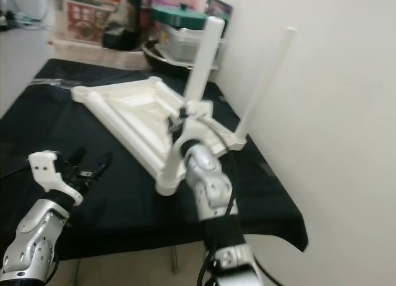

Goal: Building children table

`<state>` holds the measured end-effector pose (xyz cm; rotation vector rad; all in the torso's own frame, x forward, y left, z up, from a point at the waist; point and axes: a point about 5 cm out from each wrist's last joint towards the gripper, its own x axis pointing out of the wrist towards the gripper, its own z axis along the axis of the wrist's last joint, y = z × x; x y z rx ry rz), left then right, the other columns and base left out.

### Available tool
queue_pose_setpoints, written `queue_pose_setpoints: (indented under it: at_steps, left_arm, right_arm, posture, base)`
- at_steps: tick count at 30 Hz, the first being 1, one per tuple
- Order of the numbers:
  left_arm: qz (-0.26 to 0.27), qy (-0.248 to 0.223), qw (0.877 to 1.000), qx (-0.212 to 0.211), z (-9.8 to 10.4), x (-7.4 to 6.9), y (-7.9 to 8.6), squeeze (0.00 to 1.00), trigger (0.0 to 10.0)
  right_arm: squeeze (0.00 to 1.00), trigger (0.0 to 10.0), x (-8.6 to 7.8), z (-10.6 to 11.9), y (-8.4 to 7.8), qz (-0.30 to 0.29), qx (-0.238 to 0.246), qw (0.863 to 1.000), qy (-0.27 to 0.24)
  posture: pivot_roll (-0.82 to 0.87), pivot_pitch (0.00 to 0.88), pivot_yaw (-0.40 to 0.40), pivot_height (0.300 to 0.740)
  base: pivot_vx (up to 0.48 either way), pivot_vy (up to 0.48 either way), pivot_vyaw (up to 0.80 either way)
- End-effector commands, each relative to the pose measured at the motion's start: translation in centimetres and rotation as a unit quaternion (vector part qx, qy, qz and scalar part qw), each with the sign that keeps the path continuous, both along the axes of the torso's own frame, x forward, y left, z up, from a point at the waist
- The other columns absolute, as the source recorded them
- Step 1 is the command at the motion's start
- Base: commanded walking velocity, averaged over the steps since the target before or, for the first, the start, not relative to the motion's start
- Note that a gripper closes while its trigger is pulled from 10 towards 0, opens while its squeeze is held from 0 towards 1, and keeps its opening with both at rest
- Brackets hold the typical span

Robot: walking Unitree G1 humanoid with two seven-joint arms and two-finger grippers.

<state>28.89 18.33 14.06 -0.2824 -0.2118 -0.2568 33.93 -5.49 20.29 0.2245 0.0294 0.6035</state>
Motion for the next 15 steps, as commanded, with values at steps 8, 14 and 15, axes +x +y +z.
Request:
queue_pose_setpoints:
  at_steps: [8, 14, 15]
  left_arm:
    - [-0.009, -0.001, 1.0, -0.003, 0.1, 0.3, -0.5, 0.0, 10.0]
    - [-0.006, -0.001, 1.0, -0.003, 0.1, 0.2, -0.4, 0.0, 10.0]
    - [-0.005, -0.001, 1.0, -0.003, 0.0, 0.2, -0.4, 0.0, 10.0]
  right_arm:
    - [0.0, 10.0, -2.2, 3.2, 1.4, 0.273, -0.046, 0.95, -0.146]
    - [0.0, 0.7, -1.1, 2.0, 2.8, 0.273, -0.054, 0.954, -0.108]
    - [0.0, 0.0, 0.0, 1.7, 3.0, 0.224, -0.061, 0.969, -0.082]
  posture:
    - [0.17, 0.0, -0.226, 0.74]
    - [0.19, 0.0, -0.239, 0.74]
    - [0.19, 0.0, -0.239, 0.74]
  base:
    - [0.0, 0.0, 0.0]
    - [0.0, 0.0, 0.0]
    - [0.0, 0.0, 0.0]
